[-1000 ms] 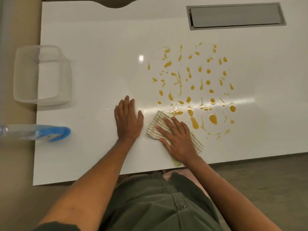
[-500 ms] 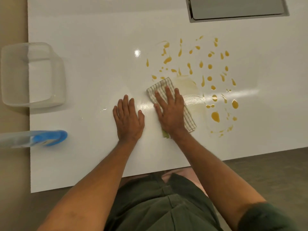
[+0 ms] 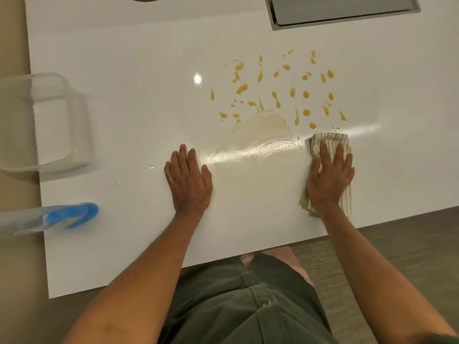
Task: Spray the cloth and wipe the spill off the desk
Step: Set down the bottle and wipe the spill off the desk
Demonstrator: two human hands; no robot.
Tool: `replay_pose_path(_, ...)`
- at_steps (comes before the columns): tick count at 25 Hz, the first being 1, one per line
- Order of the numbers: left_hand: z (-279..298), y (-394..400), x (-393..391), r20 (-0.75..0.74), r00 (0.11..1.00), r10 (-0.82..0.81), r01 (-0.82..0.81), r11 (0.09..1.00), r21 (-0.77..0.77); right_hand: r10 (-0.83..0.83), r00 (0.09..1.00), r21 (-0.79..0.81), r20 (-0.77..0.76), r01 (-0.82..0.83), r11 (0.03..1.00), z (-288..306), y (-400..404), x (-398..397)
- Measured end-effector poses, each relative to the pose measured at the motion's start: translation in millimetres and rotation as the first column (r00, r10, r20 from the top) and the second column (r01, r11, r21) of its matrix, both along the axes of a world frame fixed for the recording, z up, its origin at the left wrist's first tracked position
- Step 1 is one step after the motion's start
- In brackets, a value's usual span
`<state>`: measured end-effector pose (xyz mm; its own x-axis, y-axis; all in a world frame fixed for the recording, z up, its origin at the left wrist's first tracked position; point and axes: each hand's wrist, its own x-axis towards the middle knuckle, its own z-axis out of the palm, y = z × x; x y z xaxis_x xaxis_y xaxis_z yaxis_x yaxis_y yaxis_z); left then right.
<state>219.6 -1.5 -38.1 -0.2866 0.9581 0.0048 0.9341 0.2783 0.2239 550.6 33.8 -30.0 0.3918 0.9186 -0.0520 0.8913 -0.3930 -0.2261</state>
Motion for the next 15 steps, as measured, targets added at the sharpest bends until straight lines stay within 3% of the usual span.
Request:
replay_pose_path(2, -2, -4, 10, -0.012, 0.999, -0.030, 0.030, 1.000, 0.002, -0.023, 1.000, 0.027, -0.004, 0.023, 0.999, -3, 11, -21)
replay_pose_path(5, -3, -4, 2, -0.026, 1.000, -0.014, 0.014, 1.000, 0.003, 0.249, 0.968, 0.074, 0.030, -0.251, 0.965, -6, 12, -110)
replay_pose_path(8, -3, -2, -1, -0.007, 1.000, -0.016, 0.016, 1.000, -0.001, 0.568, 0.823, 0.107, -0.027, -0.562, 0.820, -3, -14, -171)
replay_pose_path(11, -4, -5, -4, 0.002, 0.999, -0.046, 0.046, 0.999, 0.004, 0.727, 0.684, 0.040, -0.061, -0.726, 0.687, -2, -69, -137)
replay_pose_path(13, -4, -5, -4, 0.011, 0.999, -0.033, 0.033, 0.999, 0.015, 0.683, 0.728, 0.019, -0.050, -0.684, 0.730, -3, -88, -79)
replay_pose_path(15, -5, -4, -3, 0.015, 1.000, -0.022, 0.022, 1.000, 0.018, 0.480, 0.877, -0.005, 0.016, -0.480, 0.877, -4, -82, -16)
